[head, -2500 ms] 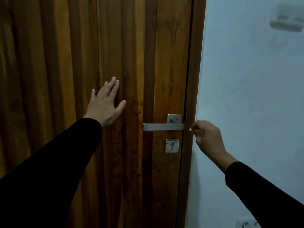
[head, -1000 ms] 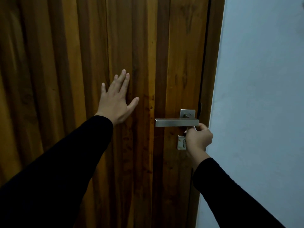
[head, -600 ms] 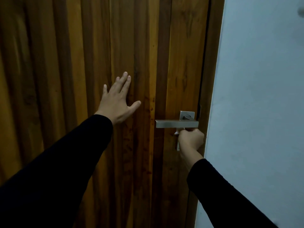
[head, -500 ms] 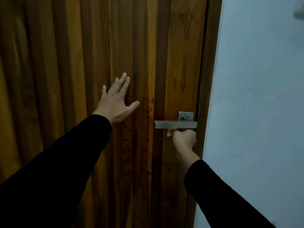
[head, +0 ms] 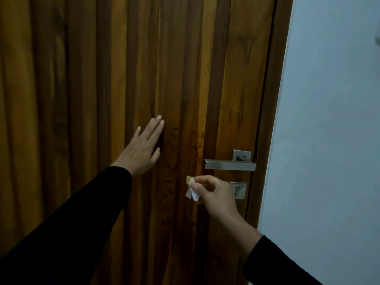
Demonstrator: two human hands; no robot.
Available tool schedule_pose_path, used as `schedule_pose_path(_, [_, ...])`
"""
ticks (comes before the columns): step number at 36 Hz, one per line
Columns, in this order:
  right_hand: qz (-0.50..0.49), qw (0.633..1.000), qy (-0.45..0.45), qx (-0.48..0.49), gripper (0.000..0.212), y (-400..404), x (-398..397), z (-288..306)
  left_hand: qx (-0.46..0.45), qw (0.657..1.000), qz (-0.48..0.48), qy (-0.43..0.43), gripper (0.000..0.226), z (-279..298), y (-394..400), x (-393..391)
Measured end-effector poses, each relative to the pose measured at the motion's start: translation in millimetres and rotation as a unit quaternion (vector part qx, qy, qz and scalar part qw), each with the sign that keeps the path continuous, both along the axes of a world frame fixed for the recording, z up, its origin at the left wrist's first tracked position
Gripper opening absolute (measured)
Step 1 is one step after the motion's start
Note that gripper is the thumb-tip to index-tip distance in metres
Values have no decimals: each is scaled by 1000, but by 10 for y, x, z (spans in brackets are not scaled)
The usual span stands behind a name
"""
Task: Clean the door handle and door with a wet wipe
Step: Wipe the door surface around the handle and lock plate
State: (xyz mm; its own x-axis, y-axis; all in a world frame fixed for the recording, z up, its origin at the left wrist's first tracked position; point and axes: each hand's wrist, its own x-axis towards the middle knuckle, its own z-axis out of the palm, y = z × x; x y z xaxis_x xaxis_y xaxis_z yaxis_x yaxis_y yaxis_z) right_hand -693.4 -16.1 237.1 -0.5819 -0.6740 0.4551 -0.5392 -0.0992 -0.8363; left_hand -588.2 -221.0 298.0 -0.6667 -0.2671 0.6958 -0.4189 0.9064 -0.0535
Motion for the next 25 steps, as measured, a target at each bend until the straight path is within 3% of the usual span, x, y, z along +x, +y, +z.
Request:
schedule_pose_path(5, [14,986,163,-24,16,103,180,277,-19,998,56,3,79,-141,-105,47])
schedule_pose_path(11, [-84,918,384,-47,22,11,-43,916,-43,997,63,19,77,-203,-157,24])
schedule_pose_path(19, [-198,846,495,2,13,-368,-608,1313,-63,992,84,66,74,-326,-237,-144])
schedule_pose_path(25, [-153,852,501,-2,11,-497,-684,1307,-60,991,76,93,73,-354,-264,-194])
